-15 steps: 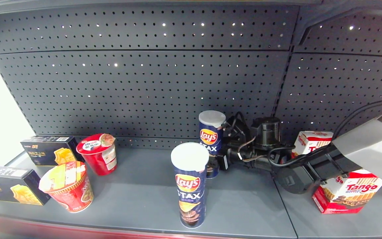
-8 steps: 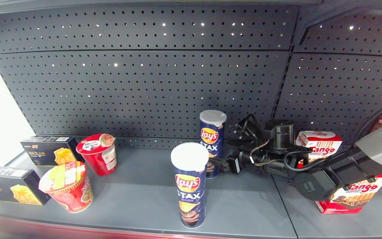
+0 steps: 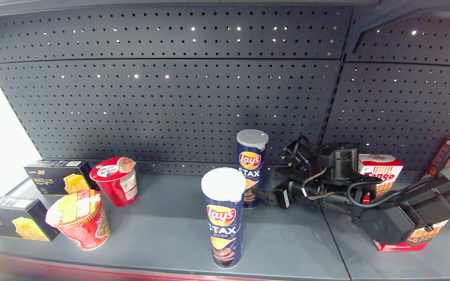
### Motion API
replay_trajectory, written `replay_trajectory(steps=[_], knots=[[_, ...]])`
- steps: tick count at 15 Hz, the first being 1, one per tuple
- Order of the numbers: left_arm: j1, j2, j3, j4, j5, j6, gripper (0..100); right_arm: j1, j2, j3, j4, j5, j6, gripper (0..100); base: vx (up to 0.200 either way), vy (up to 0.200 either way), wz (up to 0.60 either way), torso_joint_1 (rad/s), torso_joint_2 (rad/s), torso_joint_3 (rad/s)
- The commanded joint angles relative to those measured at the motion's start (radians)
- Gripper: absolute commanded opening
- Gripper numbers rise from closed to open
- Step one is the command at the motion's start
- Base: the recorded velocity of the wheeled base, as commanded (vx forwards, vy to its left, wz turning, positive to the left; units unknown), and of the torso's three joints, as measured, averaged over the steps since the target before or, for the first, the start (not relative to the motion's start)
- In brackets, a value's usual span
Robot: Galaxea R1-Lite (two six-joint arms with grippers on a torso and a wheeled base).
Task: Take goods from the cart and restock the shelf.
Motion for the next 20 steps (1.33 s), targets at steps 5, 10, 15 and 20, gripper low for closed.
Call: replay_trajectory(steps=[5,10,15,20], knots=[[0.0,0.0,0.001,0.0,0.0,0.0,100,0.029,-0.272,0.192,0.036,0.01,-0.088,100,0.0,0.0,0.0,0.0,0.0,0.0],[0.0,0.0,0.0,0.0,0.0,0.0,100,0.029,-0.549,0.316,0.082,0.001,-0.116,100,0.0,0.0,0.0,0.0,0.0,0.0],[0.0,0.0,0.0,0.0,0.0,0.0,100,-0.051,-1.079,0.546,0.246,-0.035,-0.114,100,0.0,0.0,0.0,0.0,0.0,0.0],[0.0,0.0,0.0,0.0,0.0,0.0,100,-0.584,-1.593,0.733,0.404,-0.056,0.085,100,0.0,0.0,0.0,0.0,0.0,0.0]])
